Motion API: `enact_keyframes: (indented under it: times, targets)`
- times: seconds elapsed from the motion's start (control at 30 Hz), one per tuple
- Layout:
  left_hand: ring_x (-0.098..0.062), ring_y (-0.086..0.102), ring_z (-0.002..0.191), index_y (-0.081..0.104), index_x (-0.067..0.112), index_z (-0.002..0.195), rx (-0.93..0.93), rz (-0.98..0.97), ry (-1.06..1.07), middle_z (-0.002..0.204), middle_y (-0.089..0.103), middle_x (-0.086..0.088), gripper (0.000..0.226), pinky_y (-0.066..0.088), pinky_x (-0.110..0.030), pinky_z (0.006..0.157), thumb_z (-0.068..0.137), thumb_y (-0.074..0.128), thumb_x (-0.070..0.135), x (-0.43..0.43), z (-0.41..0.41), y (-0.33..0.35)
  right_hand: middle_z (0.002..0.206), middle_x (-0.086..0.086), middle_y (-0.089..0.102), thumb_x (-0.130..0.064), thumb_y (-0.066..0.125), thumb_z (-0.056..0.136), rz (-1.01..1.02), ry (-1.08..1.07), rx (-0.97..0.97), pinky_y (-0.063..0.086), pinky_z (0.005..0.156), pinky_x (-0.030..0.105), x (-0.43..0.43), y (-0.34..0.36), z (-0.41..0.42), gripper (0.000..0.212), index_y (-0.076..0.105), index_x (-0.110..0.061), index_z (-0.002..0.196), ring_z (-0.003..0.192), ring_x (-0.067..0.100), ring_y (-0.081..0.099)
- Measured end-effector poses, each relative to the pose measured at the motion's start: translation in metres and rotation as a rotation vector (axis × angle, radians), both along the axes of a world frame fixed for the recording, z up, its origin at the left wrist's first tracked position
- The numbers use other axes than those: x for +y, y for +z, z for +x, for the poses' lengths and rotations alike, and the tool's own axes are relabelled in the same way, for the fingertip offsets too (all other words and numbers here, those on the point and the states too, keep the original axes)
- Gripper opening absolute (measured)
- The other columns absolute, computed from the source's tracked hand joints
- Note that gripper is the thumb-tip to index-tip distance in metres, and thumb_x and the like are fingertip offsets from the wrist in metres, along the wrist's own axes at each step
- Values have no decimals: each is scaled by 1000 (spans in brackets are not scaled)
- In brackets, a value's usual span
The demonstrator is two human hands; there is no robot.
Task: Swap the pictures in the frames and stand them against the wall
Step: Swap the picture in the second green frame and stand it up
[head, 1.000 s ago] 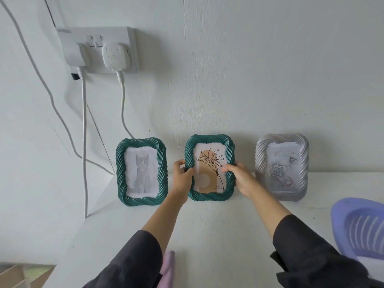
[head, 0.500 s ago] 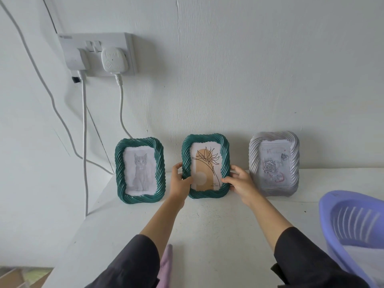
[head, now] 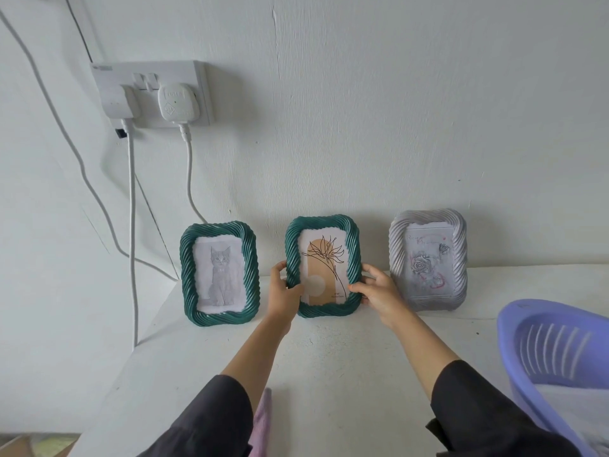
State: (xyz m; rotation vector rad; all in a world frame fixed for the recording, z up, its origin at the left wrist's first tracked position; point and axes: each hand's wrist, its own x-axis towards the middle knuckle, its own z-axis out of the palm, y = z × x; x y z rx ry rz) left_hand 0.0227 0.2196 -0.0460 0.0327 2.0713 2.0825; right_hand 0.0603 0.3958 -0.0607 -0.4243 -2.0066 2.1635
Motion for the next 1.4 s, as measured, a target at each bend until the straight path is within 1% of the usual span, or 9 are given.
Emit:
enact_keyframes:
  times: [0.17,0.57,0.87,1.0,1.1,1.2,1.27,1.33,1.4]
  targets:
    - [-27,56,92,29,17,137,2,-1,6,111,58,-19,62,49,-26,59,86,43,-15,1,0,-1,95,2,67,11,60,79,-17,-5,8,50,86,33,-1,0,3,48,54,-14,119,85,14,63]
    - [-28,57,92,30,17,136,7,-11,6,110,57,-18,64,51,-27,59,84,44,-17,0,2,-1,96,4,68,8,62,79,16,4,-20,50,92,38,0,-1,4,48,55,-13,121,89,17,63]
    - [-28,56,95,30,17,137,9,-34,15,109,56,-16,63,51,-30,67,85,45,-15,-2,5,-2,96,3,67,4,62,81,50,24,-59,49,96,40,-2,2,8,50,51,-15,127,98,21,61]
    - [-22,57,86,31,14,136,5,-48,21,102,57,-11,59,50,-26,66,85,47,-13,-2,8,-1,96,3,67,4,63,81,68,15,-72,49,96,40,-3,2,11,54,49,-15,130,101,23,61]
    - [-22,57,92,32,13,136,13,-38,32,114,57,-12,60,52,-25,68,85,52,-11,-3,13,0,96,5,68,4,65,78,75,-10,-95,50,94,38,-5,3,16,58,48,-12,131,100,24,63]
    - [-19,51,102,31,15,138,57,-89,111,127,49,-7,62,50,-24,71,85,53,-8,-1,22,5,109,9,63,-4,69,77,187,-63,-165,44,89,31,-7,11,25,62,44,-9,133,101,21,58]
    - [-20,51,105,31,16,138,111,-160,199,135,46,-8,61,51,-31,79,86,55,-4,2,27,10,126,12,54,-11,70,77,318,-111,-248,39,89,29,-9,21,31,67,38,-6,136,111,24,52]
    - [-23,54,107,34,15,136,184,-223,304,135,47,-8,57,51,-35,84,86,57,1,8,33,16,139,14,43,-15,70,78,433,-126,-315,38,95,30,-10,35,39,70,34,-3,137,125,27,44]
    - [-24,52,114,38,13,132,293,-240,381,130,50,-7,52,47,-36,90,85,57,2,18,41,24,143,12,38,-18,68,79,544,-93,-326,38,100,33,-10,53,48,73,30,-5,140,130,27,40]
